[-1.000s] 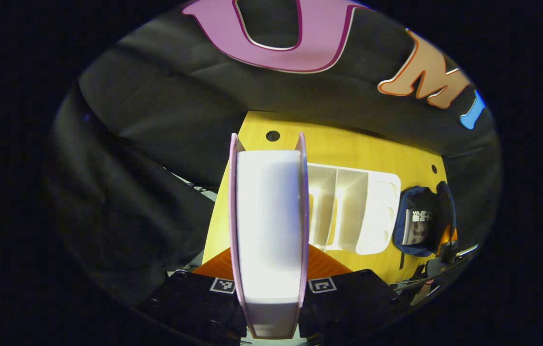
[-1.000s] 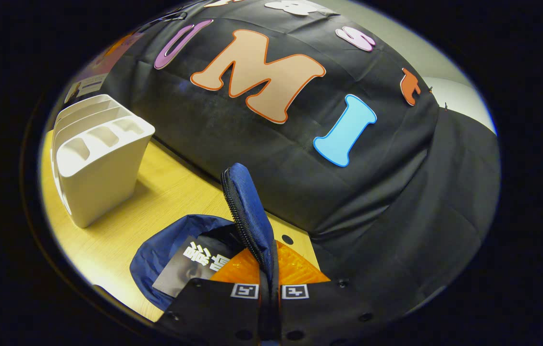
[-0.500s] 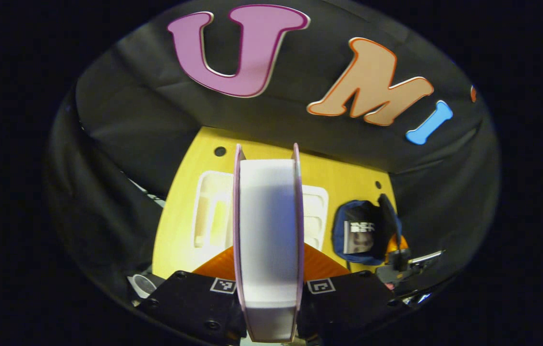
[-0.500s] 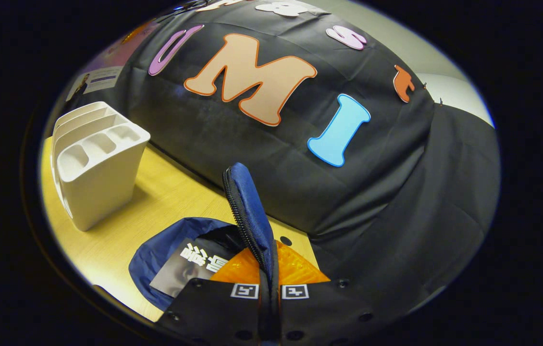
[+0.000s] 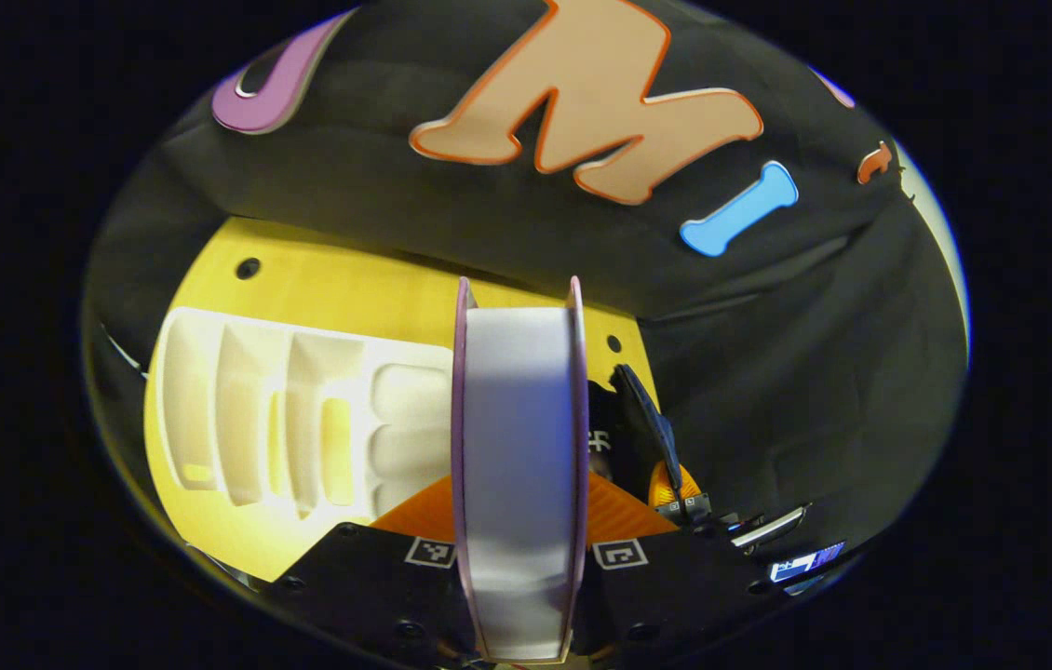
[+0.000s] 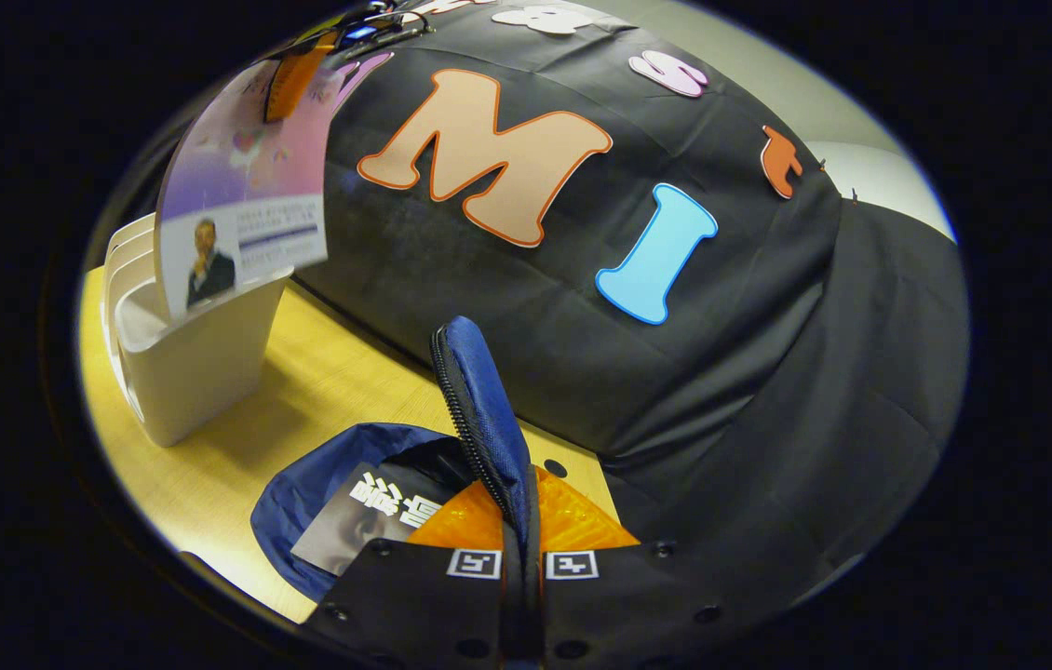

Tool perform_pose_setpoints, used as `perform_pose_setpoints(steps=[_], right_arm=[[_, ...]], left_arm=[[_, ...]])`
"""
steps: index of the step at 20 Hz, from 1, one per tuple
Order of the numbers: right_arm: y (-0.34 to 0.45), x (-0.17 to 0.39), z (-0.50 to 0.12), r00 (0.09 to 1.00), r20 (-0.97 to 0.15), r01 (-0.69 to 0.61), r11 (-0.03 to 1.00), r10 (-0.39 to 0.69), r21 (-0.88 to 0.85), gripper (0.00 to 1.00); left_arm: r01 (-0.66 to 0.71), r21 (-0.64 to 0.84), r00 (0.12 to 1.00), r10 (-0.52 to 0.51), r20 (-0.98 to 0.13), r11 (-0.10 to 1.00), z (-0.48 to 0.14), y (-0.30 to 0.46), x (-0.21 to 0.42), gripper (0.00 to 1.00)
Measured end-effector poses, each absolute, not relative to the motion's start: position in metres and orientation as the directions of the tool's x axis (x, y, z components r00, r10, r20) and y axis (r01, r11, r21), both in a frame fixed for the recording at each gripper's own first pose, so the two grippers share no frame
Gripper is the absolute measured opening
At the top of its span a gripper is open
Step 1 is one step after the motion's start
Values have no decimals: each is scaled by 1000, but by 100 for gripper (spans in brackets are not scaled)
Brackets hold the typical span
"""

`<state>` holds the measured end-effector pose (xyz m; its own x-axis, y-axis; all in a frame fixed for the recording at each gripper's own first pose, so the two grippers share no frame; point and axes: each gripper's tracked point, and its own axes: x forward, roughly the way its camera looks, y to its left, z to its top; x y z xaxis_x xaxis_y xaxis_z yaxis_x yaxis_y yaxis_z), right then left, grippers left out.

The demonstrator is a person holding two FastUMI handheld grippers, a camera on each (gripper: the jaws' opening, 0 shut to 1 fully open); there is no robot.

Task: Open the schoolbag, grab two books from the bookshelf and put them into the schoolbag.

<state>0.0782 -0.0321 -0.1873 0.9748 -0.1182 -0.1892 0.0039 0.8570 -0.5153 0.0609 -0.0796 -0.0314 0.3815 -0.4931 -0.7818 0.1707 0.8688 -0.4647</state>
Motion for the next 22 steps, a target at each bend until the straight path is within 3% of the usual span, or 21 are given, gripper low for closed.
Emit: perform_pose_setpoints(steps=[5,10,18,22], right_arm=[[-31,79,-186,974,-187,20,865,-131,-502,4],[-31,80,-187,974,-191,14,879,-120,-477,4],[-17,80,-193,979,-192,-31,880,-69,-474,5],[-10,83,-194,981,-191,-58,883,-37,-465,4]], left_arm=[[169,-555,286,-580,-763,814,-108,-146,45,38],[188,-604,293,-631,-718,775,-164,-193,44,37],[177,-768,256,-782,-568,616,-205,-270,46,37],[107,-829,247,-823,-512,549,-216,-276,42,37]])
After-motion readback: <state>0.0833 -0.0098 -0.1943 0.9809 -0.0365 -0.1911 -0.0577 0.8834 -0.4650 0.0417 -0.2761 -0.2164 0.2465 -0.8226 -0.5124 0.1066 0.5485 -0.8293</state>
